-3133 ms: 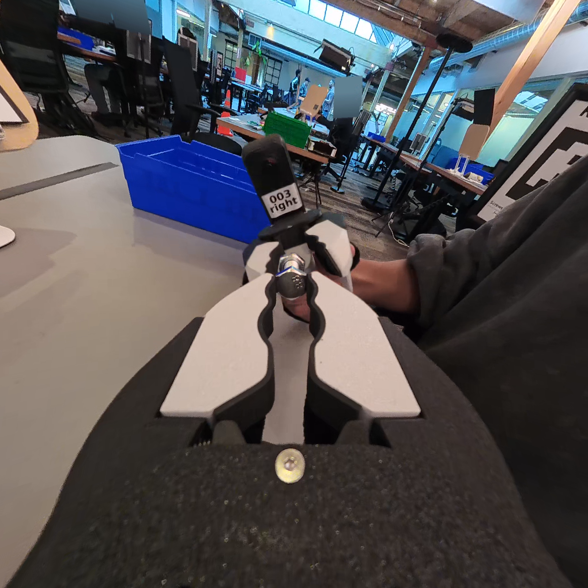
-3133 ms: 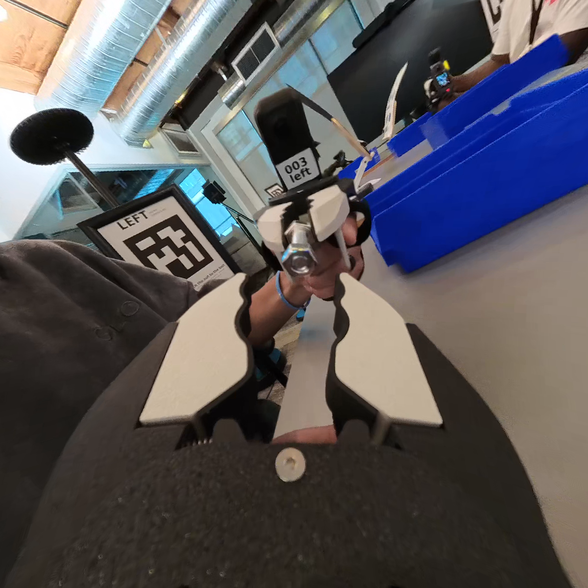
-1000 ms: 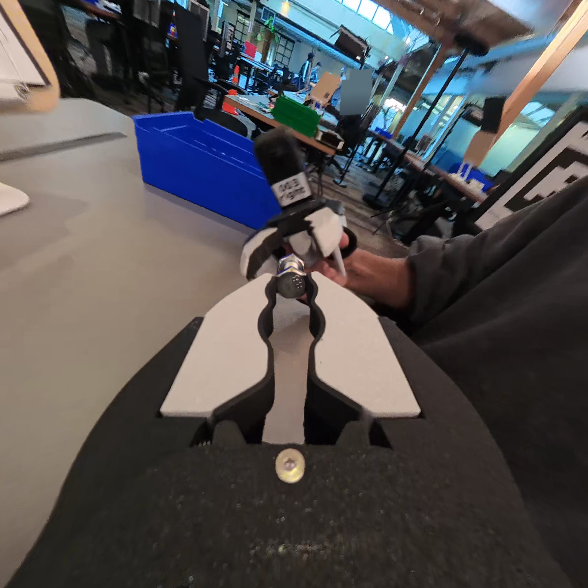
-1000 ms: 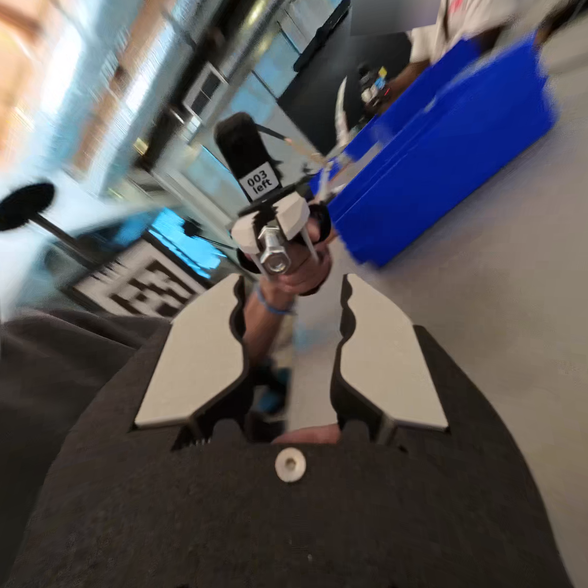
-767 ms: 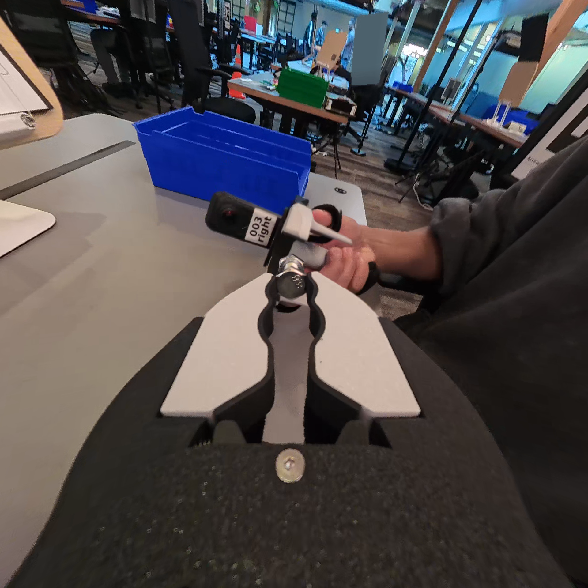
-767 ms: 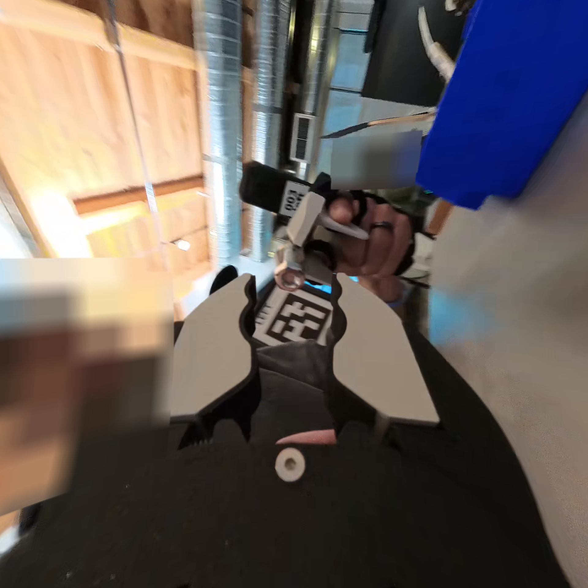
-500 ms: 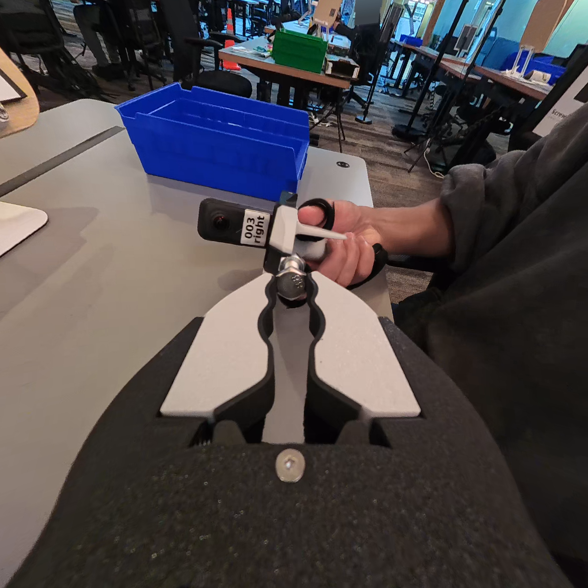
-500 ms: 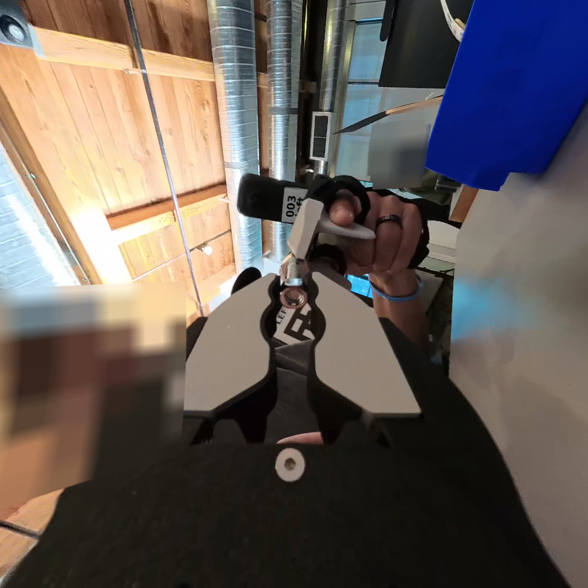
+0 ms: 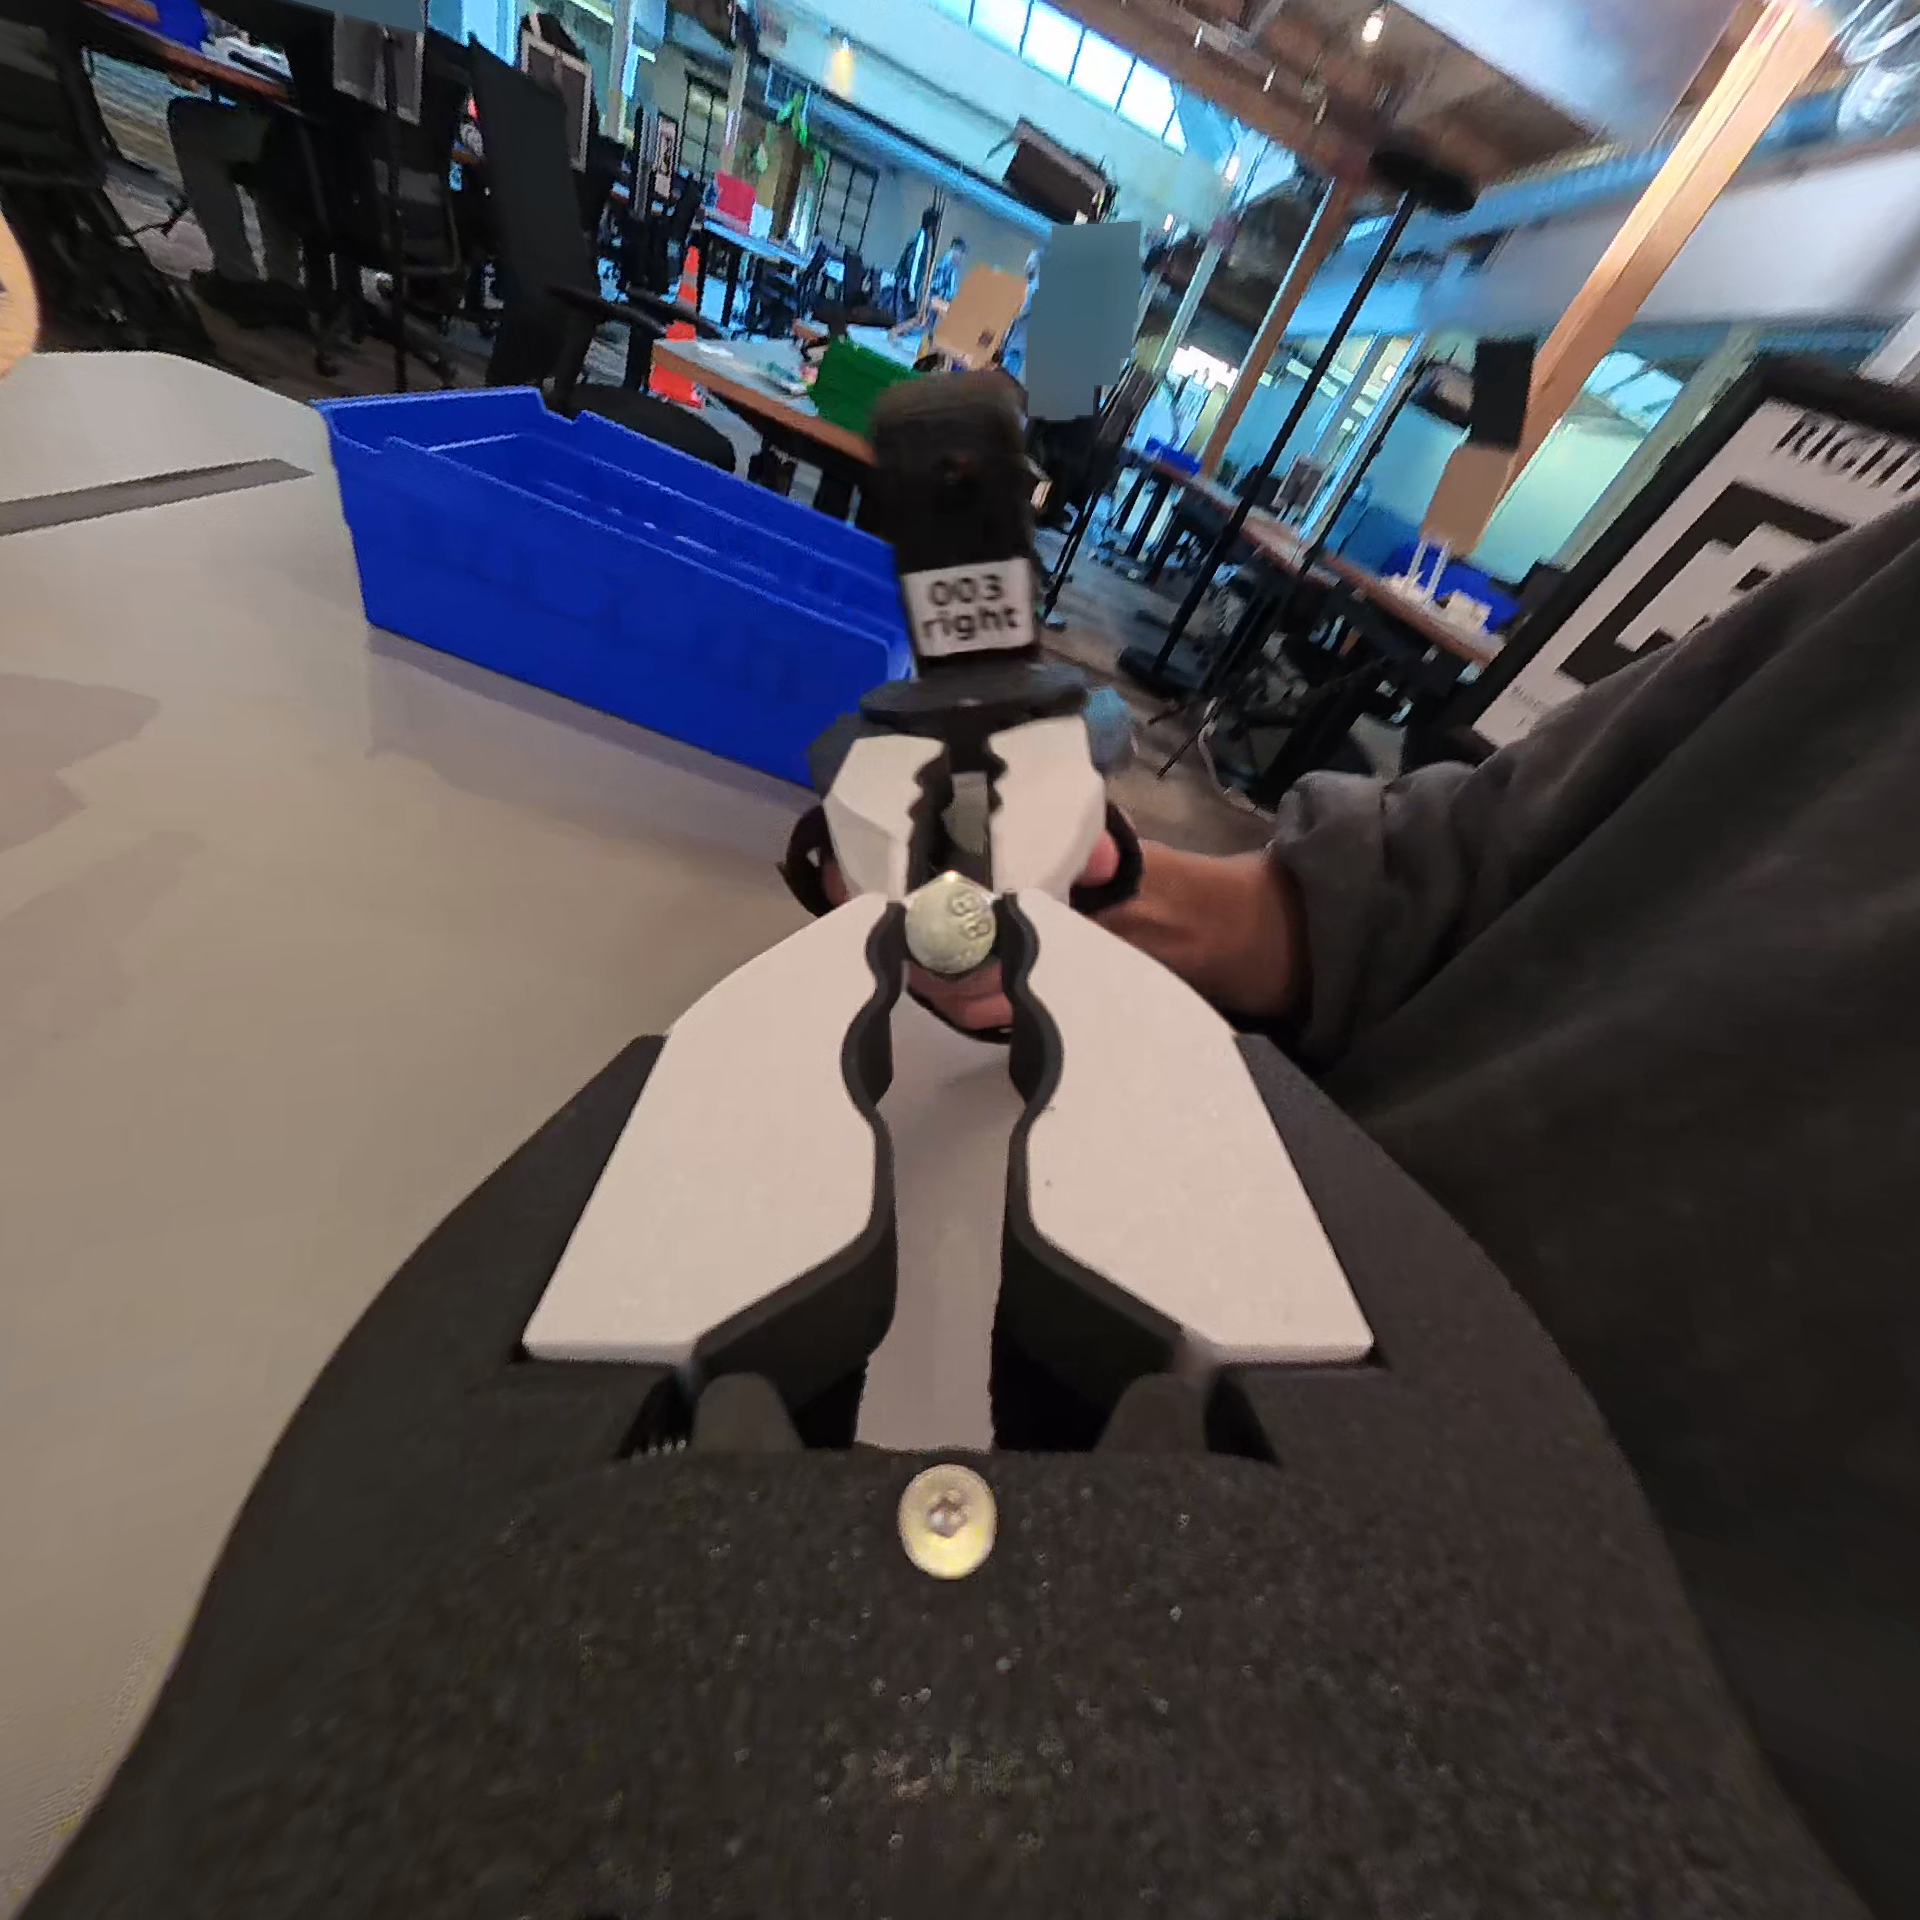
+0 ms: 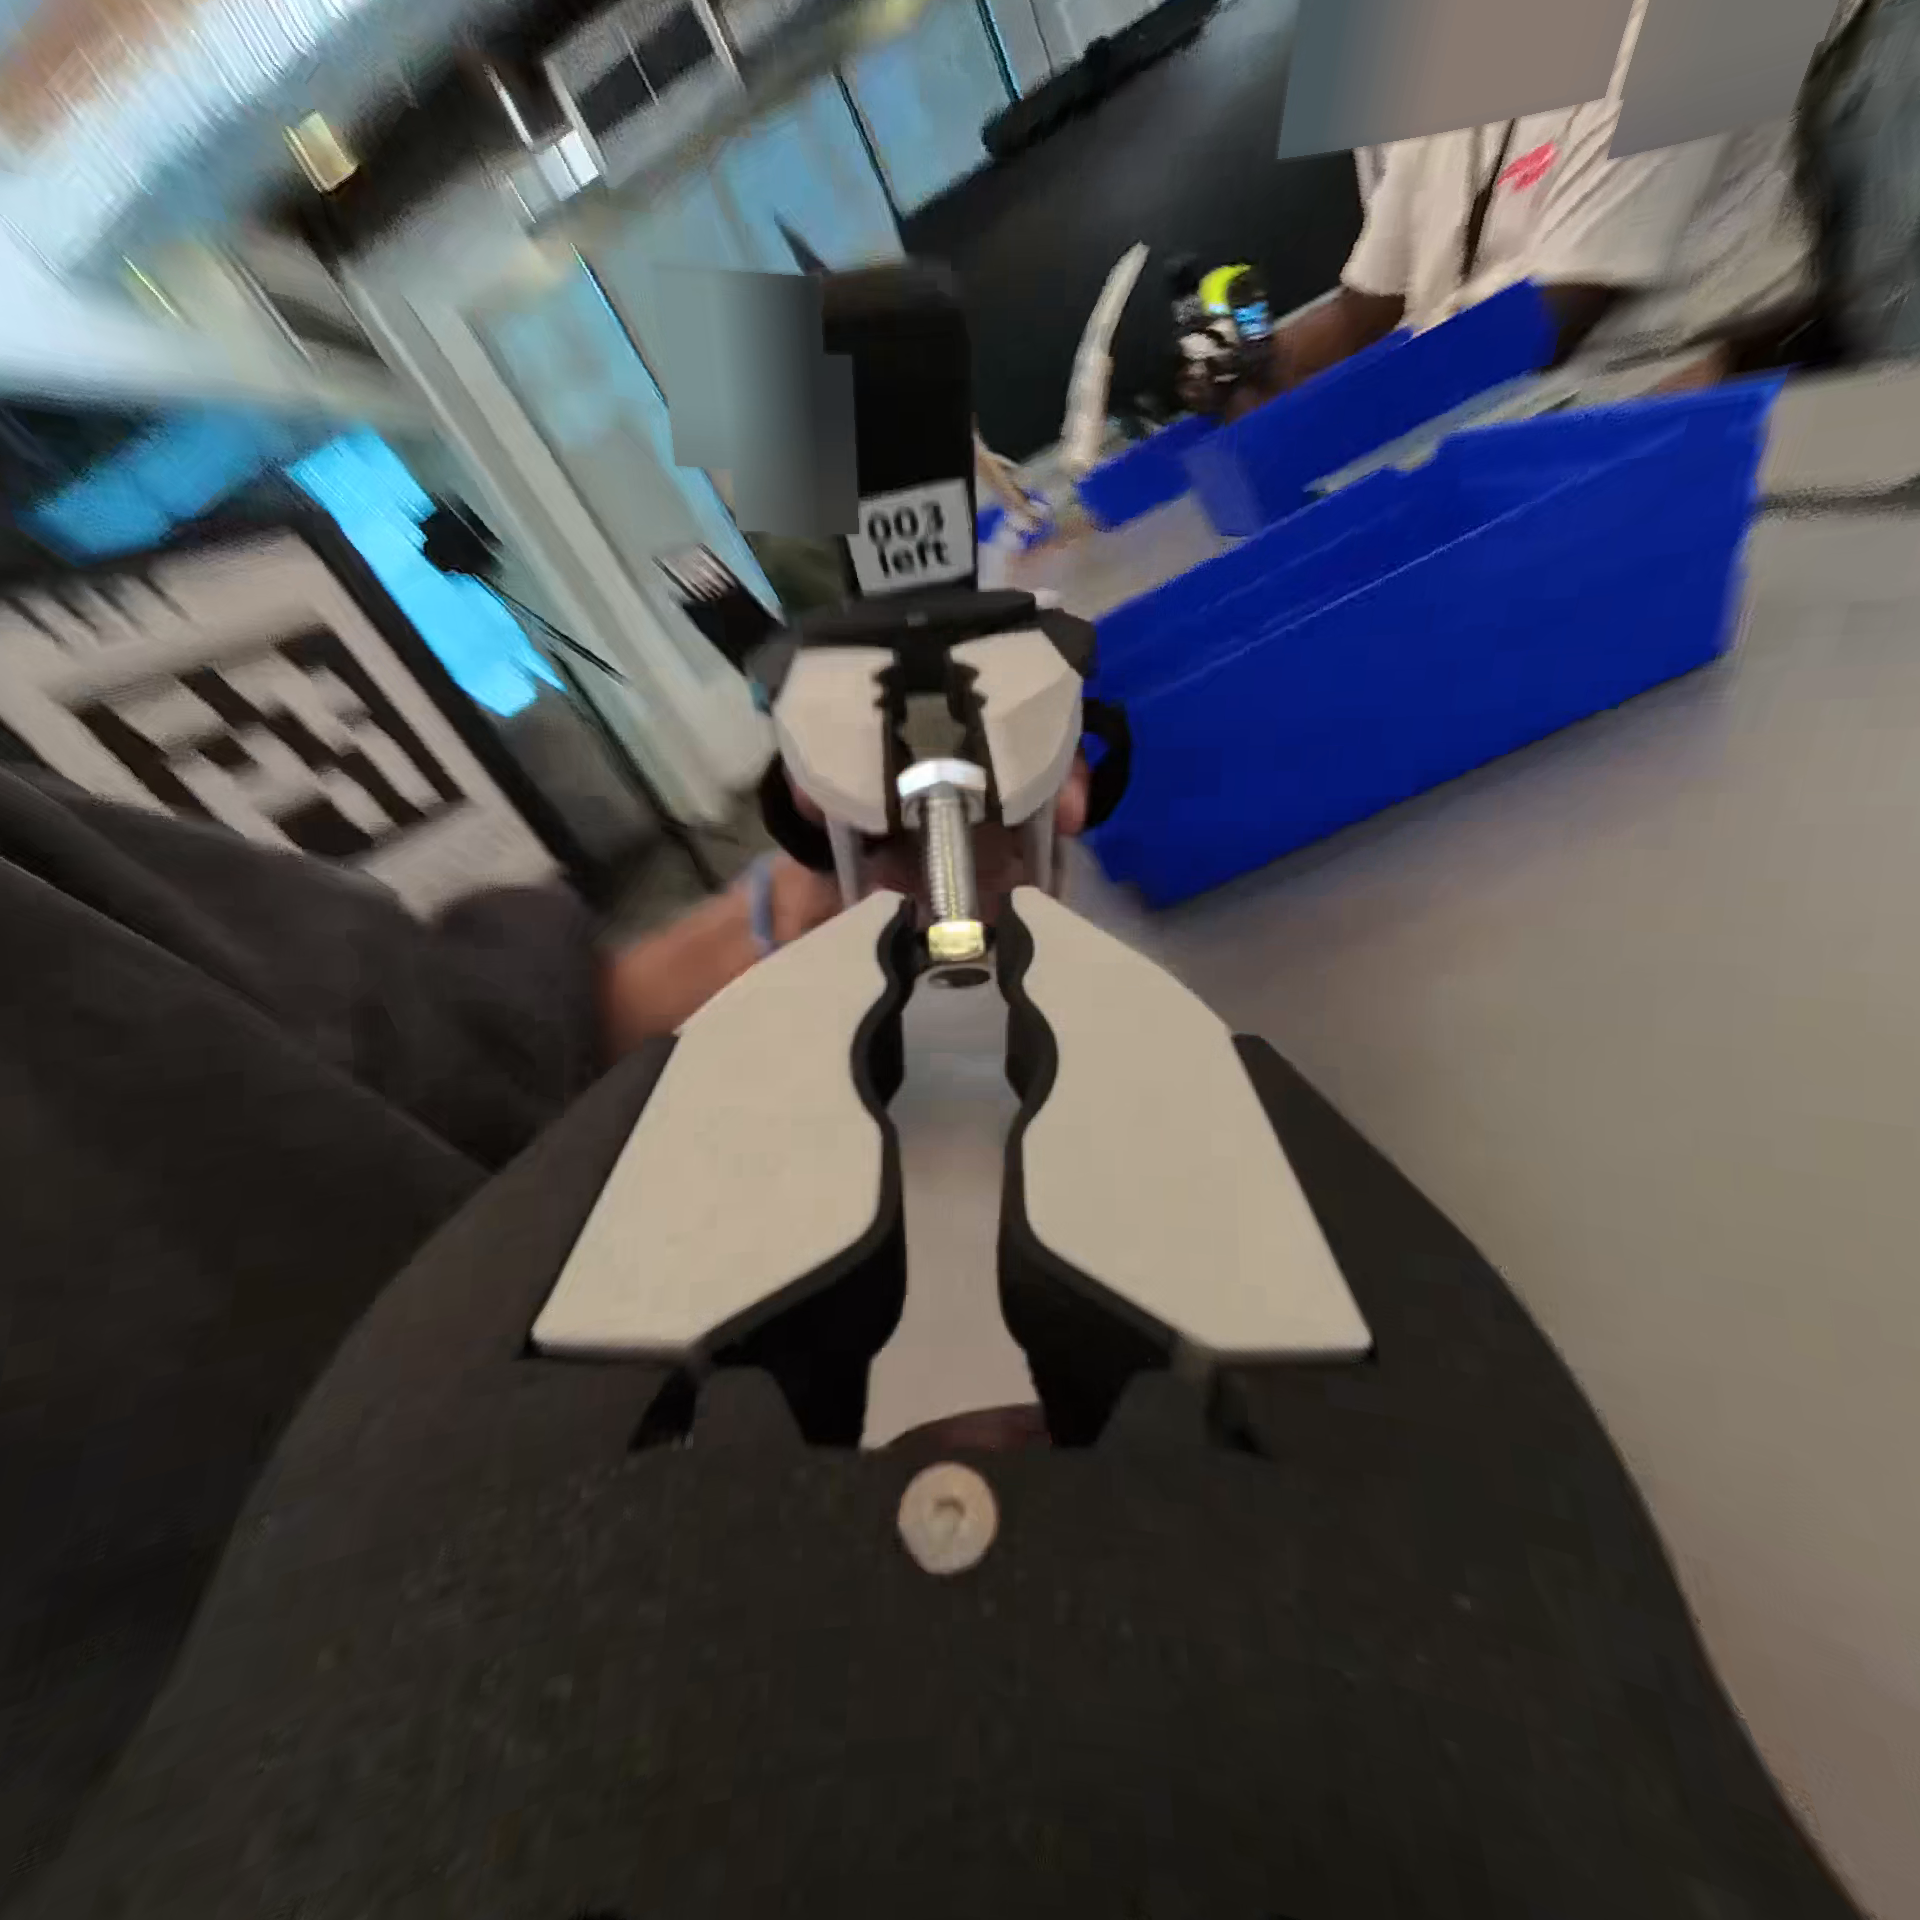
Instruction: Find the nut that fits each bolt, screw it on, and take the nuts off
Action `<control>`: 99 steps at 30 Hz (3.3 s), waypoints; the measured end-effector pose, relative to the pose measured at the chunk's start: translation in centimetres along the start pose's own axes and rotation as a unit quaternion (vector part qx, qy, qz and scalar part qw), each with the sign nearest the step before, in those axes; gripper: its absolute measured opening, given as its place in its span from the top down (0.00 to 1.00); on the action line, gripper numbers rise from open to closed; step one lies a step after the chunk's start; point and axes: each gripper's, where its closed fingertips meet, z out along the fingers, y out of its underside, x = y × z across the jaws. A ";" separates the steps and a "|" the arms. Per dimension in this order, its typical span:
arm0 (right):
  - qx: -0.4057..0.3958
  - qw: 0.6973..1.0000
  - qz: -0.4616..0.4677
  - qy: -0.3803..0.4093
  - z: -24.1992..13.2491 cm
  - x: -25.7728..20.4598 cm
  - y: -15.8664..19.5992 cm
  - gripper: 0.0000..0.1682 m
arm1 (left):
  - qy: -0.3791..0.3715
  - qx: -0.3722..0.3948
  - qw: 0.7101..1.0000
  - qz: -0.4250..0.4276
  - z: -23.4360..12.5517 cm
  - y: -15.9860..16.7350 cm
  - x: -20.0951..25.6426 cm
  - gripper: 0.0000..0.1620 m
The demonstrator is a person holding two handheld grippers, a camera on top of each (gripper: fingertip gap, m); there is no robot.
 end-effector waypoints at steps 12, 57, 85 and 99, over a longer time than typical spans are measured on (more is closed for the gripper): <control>0.061 0.996 0.062 -0.032 -1.1 0.8 -0.7 0.76 | 0.019 0.045 0.998 -0.028 0.1 -0.5 -0.3 0.89; -0.138 0.514 -0.777 0.336 -3.8 1.0 -1.5 0.89 | 0.086 0.089 0.946 -0.299 2.4 -0.7 -1.4 0.90; 0.172 0.889 0.386 -0.177 -0.4 1.5 -1.1 0.90 | -0.051 0.028 0.998 0.006 -0.5 -1.0 -1.4 0.90; -0.042 0.817 -0.513 0.260 -2.1 0.7 -1.3 0.90 | 0.070 0.091 0.978 -0.174 0.8 -1.1 -1.0 0.89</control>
